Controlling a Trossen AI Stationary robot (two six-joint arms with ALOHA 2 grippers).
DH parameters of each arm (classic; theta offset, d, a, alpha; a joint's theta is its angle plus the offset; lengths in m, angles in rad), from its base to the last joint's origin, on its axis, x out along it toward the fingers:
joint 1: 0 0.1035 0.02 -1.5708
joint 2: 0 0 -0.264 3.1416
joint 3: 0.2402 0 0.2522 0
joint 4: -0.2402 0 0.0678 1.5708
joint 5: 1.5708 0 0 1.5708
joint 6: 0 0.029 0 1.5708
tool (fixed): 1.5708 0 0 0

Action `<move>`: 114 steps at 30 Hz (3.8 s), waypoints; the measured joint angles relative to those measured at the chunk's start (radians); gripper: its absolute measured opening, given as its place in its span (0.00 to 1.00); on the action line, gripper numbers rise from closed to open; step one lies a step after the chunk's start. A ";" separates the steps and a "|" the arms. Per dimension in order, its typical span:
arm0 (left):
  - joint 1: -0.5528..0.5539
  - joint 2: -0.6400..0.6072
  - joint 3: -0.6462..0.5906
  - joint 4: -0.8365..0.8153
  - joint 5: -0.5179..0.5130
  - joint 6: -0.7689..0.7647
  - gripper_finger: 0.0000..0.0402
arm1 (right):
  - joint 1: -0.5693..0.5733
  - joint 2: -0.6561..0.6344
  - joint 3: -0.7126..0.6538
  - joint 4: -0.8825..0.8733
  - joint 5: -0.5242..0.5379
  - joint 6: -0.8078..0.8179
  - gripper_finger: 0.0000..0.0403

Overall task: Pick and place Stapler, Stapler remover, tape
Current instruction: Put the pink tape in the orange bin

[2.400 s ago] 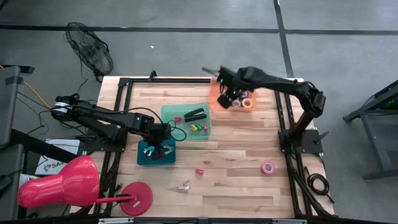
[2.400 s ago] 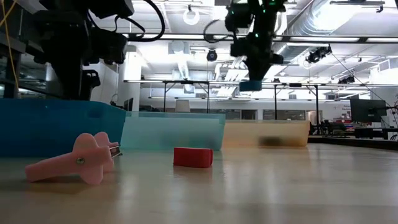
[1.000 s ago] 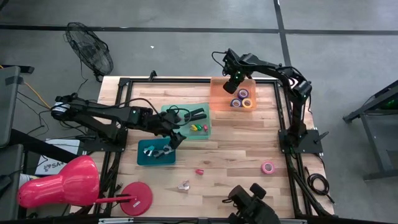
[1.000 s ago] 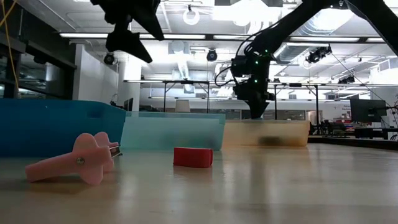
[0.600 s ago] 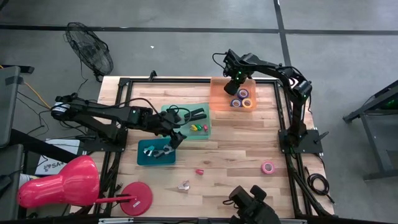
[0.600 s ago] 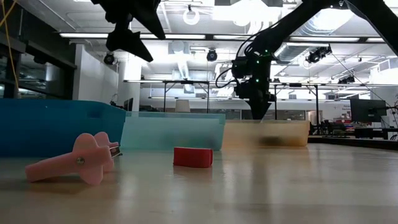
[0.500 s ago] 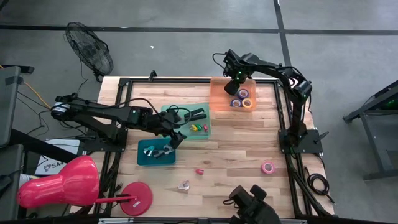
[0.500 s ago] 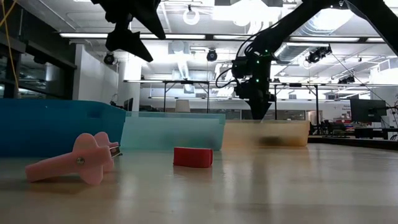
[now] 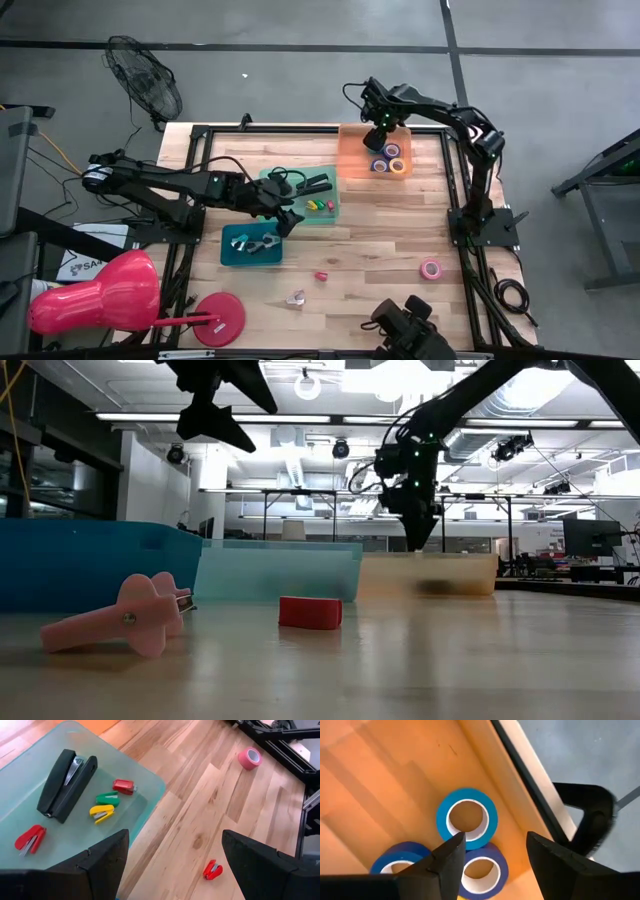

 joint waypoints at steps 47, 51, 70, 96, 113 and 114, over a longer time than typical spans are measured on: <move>-0.003 -0.009 0.000 -0.099 0.293 0.272 0.78 | 0.884 -0.423 0.000 -0.532 0.045 1.258 0.48; -0.015 -0.009 0.000 -0.123 0.287 0.273 0.78 | 0.974 -0.372 0.000 -0.529 0.033 1.370 0.48; -0.180 -0.008 -0.001 -0.178 0.140 0.242 0.78 | 1.143 -0.195 -0.001 -0.300 -0.067 1.562 0.48; -0.179 -0.008 -0.001 -0.174 0.139 0.211 0.78 | 1.185 0.011 -0.041 0.005 -0.191 1.455 0.48; -0.179 -0.009 -0.001 -0.175 0.158 0.196 0.78 | 1.227 -0.200 -0.436 0.095 -0.260 1.715 0.40; -0.179 -0.009 -0.001 -0.175 0.158 0.196 0.78 | 1.230 -0.228 -0.465 0.083 -0.263 1.740 0.40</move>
